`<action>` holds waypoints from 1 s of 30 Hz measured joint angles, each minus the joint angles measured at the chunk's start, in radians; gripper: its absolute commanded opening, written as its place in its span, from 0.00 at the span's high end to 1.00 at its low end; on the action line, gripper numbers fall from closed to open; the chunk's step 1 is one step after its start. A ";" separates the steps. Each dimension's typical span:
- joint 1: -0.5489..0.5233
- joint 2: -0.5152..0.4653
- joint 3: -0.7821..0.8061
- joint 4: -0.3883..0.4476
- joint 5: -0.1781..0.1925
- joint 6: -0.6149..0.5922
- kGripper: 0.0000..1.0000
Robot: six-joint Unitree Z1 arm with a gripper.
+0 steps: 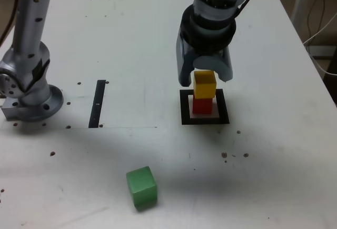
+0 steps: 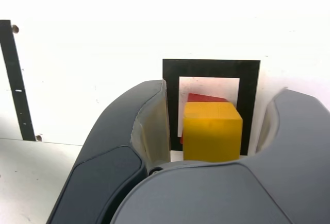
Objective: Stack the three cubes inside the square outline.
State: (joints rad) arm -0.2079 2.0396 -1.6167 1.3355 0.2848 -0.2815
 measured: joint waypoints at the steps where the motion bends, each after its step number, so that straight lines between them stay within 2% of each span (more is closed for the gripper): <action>1: 0.000 -0.002 0.002 0.000 0.001 0.000 0.01; 5: -0.001 -0.059 0.030 -0.001 0.018 0.006 0.00; 12: -0.032 -0.165 0.053 0.035 0.022 0.027 0.00; 16: -0.082 -0.196 0.074 0.092 -0.027 0.038 0.00; 23: -0.228 -0.202 0.128 0.120 -0.161 0.054 0.00; 27: -0.304 -0.203 0.131 0.112 -0.183 0.083 0.00; 30: -0.358 -0.203 0.129 0.104 -0.185 0.107 0.00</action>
State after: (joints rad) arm -0.5660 1.8371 -1.4881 1.4396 0.0993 -0.1747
